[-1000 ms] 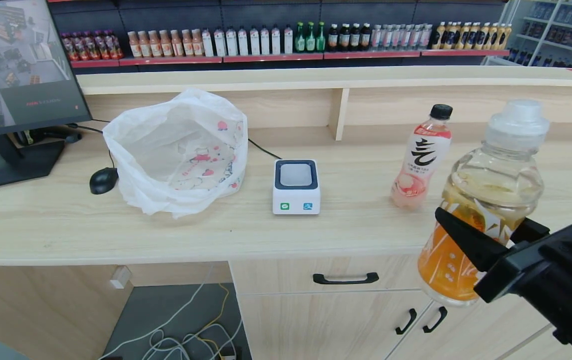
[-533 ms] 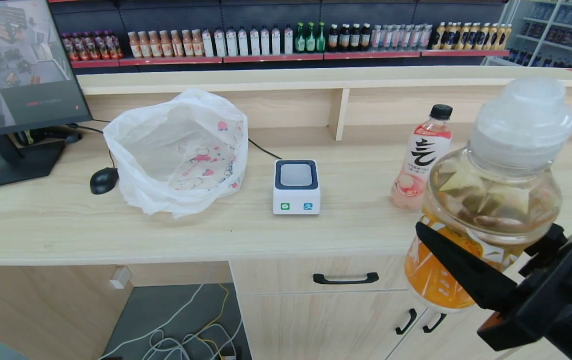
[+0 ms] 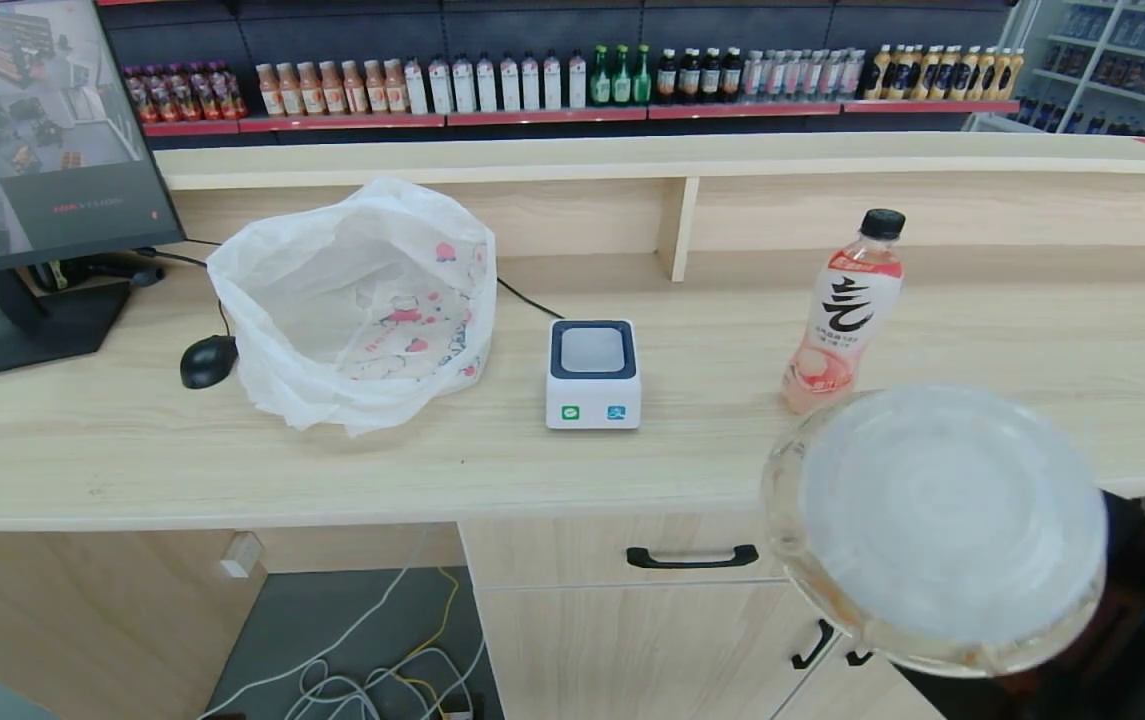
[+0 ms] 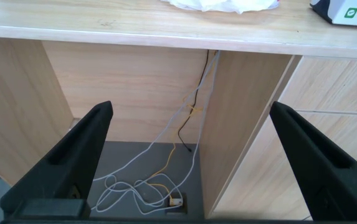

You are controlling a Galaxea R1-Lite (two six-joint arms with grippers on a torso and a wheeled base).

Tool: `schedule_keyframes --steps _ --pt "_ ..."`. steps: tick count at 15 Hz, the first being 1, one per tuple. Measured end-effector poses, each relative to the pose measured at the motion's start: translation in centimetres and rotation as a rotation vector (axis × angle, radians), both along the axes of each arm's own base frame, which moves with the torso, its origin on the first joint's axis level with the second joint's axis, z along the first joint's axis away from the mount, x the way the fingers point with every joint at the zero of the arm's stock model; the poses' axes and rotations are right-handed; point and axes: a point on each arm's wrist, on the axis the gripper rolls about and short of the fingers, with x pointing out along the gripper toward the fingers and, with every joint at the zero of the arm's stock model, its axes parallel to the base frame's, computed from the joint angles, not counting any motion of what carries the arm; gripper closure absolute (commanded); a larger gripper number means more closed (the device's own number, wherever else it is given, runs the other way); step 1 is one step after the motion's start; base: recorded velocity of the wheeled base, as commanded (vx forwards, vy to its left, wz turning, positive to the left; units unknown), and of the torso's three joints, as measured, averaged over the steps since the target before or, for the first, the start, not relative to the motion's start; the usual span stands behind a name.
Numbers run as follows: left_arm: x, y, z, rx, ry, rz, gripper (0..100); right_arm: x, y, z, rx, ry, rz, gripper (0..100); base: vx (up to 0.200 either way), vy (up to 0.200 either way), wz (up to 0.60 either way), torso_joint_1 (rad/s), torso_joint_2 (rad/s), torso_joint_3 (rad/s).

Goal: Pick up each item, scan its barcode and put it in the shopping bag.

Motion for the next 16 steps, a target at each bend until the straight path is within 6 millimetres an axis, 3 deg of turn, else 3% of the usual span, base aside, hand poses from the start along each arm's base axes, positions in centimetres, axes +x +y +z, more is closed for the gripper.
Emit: schedule_keyframes --steps 7,13,16 --pt "0.0 0.0 0.0 0.000 0.000 0.000 0 -1.5 2.6 0.1 -0.159 -0.168 0.092 100 0.000 0.000 0.00 0.000 0.00 0.000" --pt "0.0 0.0 0.0 0.000 0.000 0.000 0 -1.5 3.9 -1.0 -0.252 -0.252 0.167 100 0.000 0.000 0.00 0.000 0.00 0.000" --pt "0.0 0.0 0.0 0.000 0.000 0.000 0 -1.4 4.2 -0.7 -0.279 -0.449 0.098 100 0.000 0.000 0.00 0.000 0.00 0.000"
